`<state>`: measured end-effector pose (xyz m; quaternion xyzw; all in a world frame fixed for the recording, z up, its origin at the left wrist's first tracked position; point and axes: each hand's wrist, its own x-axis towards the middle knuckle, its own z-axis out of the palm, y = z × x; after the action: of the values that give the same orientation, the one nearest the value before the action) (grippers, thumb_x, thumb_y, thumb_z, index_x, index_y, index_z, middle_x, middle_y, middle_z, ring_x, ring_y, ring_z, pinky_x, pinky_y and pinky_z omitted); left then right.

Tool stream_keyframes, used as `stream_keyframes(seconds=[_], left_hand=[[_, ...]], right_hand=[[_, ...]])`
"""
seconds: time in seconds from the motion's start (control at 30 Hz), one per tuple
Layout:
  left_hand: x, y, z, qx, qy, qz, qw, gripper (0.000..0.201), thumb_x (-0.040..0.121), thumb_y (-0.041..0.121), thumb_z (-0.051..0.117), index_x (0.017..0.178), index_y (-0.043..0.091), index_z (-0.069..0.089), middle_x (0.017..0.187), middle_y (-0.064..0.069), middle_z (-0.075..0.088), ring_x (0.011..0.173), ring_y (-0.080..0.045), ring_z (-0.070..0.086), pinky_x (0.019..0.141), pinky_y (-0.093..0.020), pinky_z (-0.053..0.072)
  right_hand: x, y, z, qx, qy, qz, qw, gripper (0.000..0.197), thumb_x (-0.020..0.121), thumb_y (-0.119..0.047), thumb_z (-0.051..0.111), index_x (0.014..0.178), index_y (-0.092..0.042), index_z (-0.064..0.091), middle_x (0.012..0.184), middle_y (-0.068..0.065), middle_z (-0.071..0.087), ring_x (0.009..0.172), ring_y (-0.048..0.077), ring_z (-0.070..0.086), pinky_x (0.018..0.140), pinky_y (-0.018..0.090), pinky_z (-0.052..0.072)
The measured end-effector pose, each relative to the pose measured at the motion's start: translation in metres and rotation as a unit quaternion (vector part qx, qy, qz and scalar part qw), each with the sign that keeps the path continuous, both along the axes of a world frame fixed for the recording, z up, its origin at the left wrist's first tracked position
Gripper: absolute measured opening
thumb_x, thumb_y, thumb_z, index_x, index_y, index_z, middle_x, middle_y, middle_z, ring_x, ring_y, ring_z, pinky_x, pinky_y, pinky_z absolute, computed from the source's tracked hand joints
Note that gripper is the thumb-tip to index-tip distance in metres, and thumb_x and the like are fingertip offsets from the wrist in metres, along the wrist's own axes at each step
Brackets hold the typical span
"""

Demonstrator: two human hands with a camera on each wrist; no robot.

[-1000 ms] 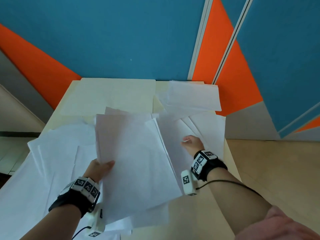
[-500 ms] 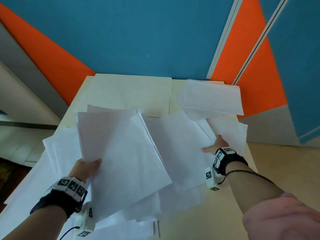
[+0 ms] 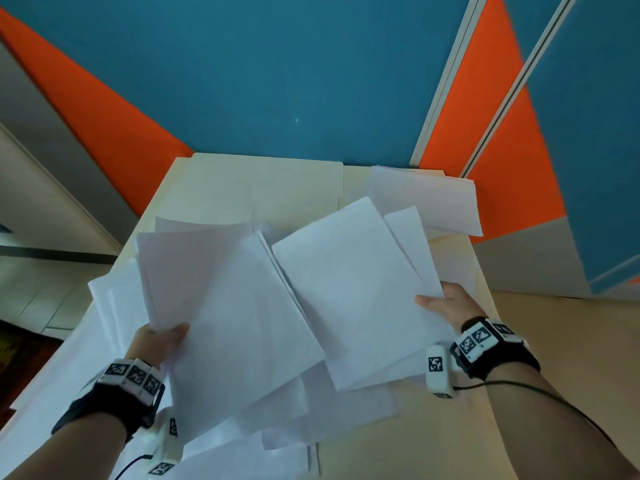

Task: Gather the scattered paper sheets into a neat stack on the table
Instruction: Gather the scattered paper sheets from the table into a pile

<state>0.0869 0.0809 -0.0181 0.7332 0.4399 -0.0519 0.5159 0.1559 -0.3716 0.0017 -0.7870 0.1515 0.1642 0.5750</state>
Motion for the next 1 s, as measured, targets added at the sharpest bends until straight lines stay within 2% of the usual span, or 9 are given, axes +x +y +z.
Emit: stream_keyframes(seconds=[0.17,0.33,0.43,0.5,0.63,0.77,0.83,0.93,1.0], left_hand=[[-0.002,-0.015,0.01,0.019,-0.001,-0.02,1.0,0.042,0.085,0.007,0.061,0.117,-0.02,0.051,0.098,-0.026,0.057,0.09,-0.037,0.056,0.079,-0.038,0.043],[0.003,-0.036,0.018,0.011,-0.02,-0.044,0.999,0.041,0.084,0.006,0.061,0.116,-0.019,0.052,0.104,-0.028,0.06,0.094,-0.038,0.059,0.083,-0.041,0.048],[0.008,-0.051,0.021,-0.032,-0.03,-0.067,0.997,0.044,0.082,0.006,0.065,0.118,-0.017,0.053,0.116,-0.032,0.06,0.103,-0.043,0.06,0.094,-0.05,0.048],[0.011,-0.062,0.023,-0.087,-0.045,-0.087,0.991,0.043,0.083,0.003,0.065,0.118,-0.017,0.052,0.112,-0.03,0.062,0.095,-0.038,0.061,0.09,-0.048,0.049],[0.015,-0.083,0.028,-0.162,-0.052,-0.118,0.978,0.035,0.091,0.01,0.054,0.117,-0.013,0.053,0.084,-0.016,0.062,0.077,-0.03,0.058,0.076,-0.039,0.05],[0.017,-0.091,0.026,-0.188,-0.039,-0.115,0.975,0.066,0.095,0.054,0.027,0.133,0.004,0.05,0.128,-0.017,0.058,0.119,-0.033,0.054,0.106,-0.044,0.039],[0.016,-0.091,0.023,-0.238,-0.05,-0.127,0.962,0.067,0.091,0.062,0.023,0.135,0.017,0.046,0.133,-0.007,0.053,0.125,-0.026,0.048,0.111,-0.042,0.033],[0.018,-0.086,0.012,-0.194,-0.044,-0.16,0.967,0.05,0.081,0.031,0.068,0.118,-0.002,0.057,0.118,-0.018,0.062,0.108,-0.034,0.059,0.098,-0.045,0.046],[0.023,-0.084,-0.001,-0.103,-0.017,-0.165,0.981,0.052,0.073,0.011,0.075,0.115,-0.014,0.057,0.112,-0.029,0.064,0.103,-0.043,0.062,0.094,-0.053,0.048]], right_hand=[[0.001,-0.014,0.021,0.087,-0.06,-0.077,0.991,0.017,0.073,-0.019,0.075,0.088,-0.018,0.069,0.076,-0.008,0.076,0.091,0.027,0.067,0.094,0.048,0.048],[-0.001,-0.008,0.04,0.172,-0.034,-0.058,0.983,0.087,0.032,-0.043,0.09,0.108,-0.01,0.065,0.09,0.001,0.077,0.084,0.019,0.072,0.068,0.03,0.057],[-0.009,0.019,0.043,0.179,-0.02,-0.055,0.982,0.045,0.071,-0.015,0.074,0.112,-0.003,0.061,0.088,0.005,0.073,0.074,0.015,0.071,0.062,0.025,0.057],[-0.016,0.038,0.038,0.167,0.006,-0.052,0.985,0.032,0.086,-0.003,0.058,0.117,0.001,0.058,0.098,0.011,0.068,0.083,0.021,0.068,0.075,0.033,0.055],[-0.026,0.069,0.014,0.162,0.058,-0.018,0.985,0.041,0.087,0.004,0.054,0.126,-0.004,0.05,0.119,0.018,0.061,0.107,0.034,0.059,0.095,0.049,0.046],[-0.031,0.089,-0.008,0.126,0.057,0.037,0.99,0.05,0.084,0.008,0.056,0.131,-0.005,0.047,0.128,0.015,0.057,0.116,0.028,0.055,0.105,0.043,0.04],[-0.032,0.092,-0.012,0.121,0.057,0.038,0.99,0.047,0.085,0.005,0.056,0.13,-0.008,0.049,0.128,0.011,0.059,0.119,0.027,0.055,0.108,0.042,0.038],[-0.033,0.098,-0.01,0.127,0.047,0.042,0.99,0.045,0.086,0.005,0.055,0.128,-0.01,0.05,0.125,0.009,0.06,0.118,0.025,0.055,0.106,0.039,0.04],[-0.035,0.099,-0.004,0.136,0.053,0.066,0.987,0.041,0.088,0.003,0.053,0.126,-0.012,0.051,0.117,0.004,0.061,0.111,0.022,0.058,0.092,0.025,0.047]])
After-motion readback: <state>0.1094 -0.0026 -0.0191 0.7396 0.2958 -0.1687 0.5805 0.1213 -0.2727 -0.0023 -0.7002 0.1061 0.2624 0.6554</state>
